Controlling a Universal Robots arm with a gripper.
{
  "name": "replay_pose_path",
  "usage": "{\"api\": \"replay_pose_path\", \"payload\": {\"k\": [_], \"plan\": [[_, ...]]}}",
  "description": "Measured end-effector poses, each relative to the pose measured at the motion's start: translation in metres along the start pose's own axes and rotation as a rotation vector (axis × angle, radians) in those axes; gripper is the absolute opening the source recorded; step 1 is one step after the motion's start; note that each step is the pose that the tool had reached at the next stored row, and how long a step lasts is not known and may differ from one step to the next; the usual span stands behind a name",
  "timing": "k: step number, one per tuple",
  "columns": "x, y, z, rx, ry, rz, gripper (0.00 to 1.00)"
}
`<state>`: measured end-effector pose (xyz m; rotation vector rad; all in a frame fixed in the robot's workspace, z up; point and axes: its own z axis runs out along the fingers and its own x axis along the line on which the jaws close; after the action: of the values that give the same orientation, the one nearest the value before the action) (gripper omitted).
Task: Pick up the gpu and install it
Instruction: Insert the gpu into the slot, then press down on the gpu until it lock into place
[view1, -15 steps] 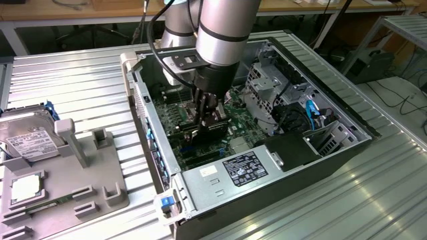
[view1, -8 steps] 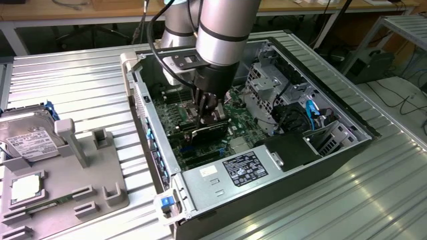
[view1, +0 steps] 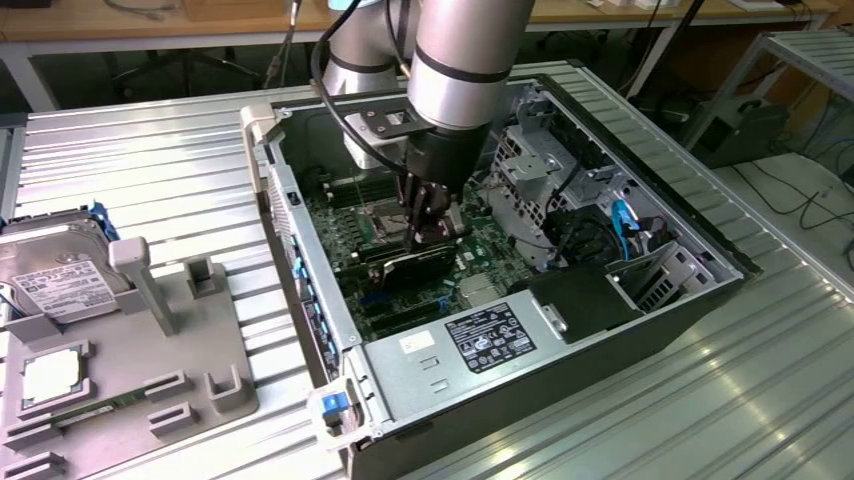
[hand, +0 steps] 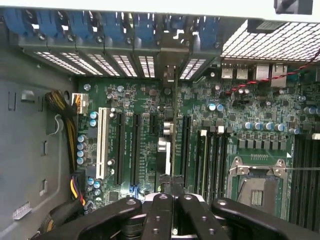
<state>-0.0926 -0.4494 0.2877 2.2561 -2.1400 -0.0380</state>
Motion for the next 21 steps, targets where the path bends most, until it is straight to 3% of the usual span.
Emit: {"api": "replay_pose_path", "payload": {"k": [17, 21], "plan": [[0.0000, 0.0001, 0.0005, 0.0002, 0.0007, 0.000, 0.11], [0.0001, -0.0036, 0.0010, 0.0002, 0.0007, 0.000, 0.11]]}}
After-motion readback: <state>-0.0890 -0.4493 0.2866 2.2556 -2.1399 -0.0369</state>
